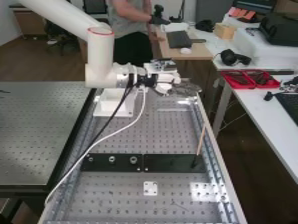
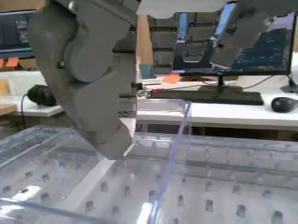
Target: Grab the pcb board and place it in the clear container
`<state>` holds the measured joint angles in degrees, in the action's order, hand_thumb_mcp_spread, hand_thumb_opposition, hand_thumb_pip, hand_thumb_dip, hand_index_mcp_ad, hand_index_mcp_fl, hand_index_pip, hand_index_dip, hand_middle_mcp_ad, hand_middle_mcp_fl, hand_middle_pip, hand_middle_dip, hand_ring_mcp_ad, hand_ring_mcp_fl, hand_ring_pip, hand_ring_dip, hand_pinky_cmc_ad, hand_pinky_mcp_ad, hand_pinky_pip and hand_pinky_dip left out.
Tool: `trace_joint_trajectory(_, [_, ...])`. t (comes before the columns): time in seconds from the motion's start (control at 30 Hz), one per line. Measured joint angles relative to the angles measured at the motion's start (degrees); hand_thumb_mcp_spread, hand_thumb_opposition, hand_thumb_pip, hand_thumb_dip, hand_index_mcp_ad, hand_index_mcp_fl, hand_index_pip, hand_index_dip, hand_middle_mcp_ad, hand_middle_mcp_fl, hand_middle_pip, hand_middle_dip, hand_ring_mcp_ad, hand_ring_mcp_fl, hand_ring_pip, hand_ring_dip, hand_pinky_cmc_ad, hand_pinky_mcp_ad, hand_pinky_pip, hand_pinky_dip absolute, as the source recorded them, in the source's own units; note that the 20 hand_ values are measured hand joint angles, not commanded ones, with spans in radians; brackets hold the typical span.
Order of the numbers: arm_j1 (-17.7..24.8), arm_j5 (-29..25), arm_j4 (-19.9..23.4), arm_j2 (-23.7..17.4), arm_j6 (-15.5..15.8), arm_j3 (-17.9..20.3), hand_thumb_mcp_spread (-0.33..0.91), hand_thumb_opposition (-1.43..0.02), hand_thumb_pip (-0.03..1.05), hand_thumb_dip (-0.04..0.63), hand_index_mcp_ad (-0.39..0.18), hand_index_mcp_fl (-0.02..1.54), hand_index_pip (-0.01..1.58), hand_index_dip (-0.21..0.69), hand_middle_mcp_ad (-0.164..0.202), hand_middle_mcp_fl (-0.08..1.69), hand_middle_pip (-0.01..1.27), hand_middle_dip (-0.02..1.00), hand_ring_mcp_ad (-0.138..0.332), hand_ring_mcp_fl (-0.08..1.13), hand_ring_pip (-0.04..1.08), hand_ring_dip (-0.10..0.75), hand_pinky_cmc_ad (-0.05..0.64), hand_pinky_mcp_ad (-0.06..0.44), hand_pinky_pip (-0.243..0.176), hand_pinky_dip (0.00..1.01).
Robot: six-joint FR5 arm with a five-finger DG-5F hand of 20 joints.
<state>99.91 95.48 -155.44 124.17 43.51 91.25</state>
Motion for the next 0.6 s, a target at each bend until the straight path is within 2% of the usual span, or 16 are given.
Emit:
trace_joint_trajectory(0.27, [-0.1, -0.5, -0.3, 0.0, -0.5, 0.0, 0.51, -0.99, 0.65, 0.265, -0.129, 0.55, 1.46, 0.012, 0.091, 0.12, 0.14, 0.14, 0.138, 0.0, 0.1, 0.016, 0.295, 0.164, -0.059, 0.2])
trace_joint_trajectory(0.37, [-0.1, -0.7, -1.3, 0.0, -0.6, -0.3, 0.51, -0.97, 0.65, 0.265, -0.131, 0.5, 1.47, 0.021, 0.091, 0.1, 0.14, 0.14, 0.138, 0.0, 0.1, 0.012, 0.295, 0.164, -0.059, 0.21])
trace_joint_trajectory(0.4, [-0.1, -0.8, -1.6, 0.0, -0.7, -0.4, 0.51, -0.97, 0.65, 0.265, -0.133, 0.44, 1.47, 0.03, 0.091, 0.08, 0.14, 0.14, 0.141, 0.0, 0.1, 0.012, 0.295, 0.164, -0.059, 0.23])
trace_joint_trajectory(0.47, [-0.2, -0.9, -1.8, 0.1, -0.8, -0.4, 0.47, -0.93, 0.65, 0.265, -0.133, 0.19, 1.39, 0.017, 0.091, 0.08, 0.14, 0.14, 0.14, 0.0, 0.1, 0.012, 0.295, 0.164, -0.059, 0.29])
trace_joint_trajectory(0.53, [-0.3, -0.9, -1.7, 0.1, -0.9, -0.4, 0.44, -0.91, 0.65, 0.265, -0.133, 0.14, 1.36, 0.017, 0.087, 0.04, 0.14, 0.14, 0.14, 0.0, 0.1, 0.012, 0.295, 0.164, -0.059, 0.32])
trace_joint_trajectory(0.6, [-0.3, -0.9, -1.4, 0.1, -1.0, -0.3, 0.43, -0.9, 0.73, 0.265, -0.131, 0.09, 1.36, 0.021, 0.087, 0.01, 0.14, 0.14, 0.138, 0.0, 0.1, 0.012, 0.295, 0.164, -0.063, 0.36])
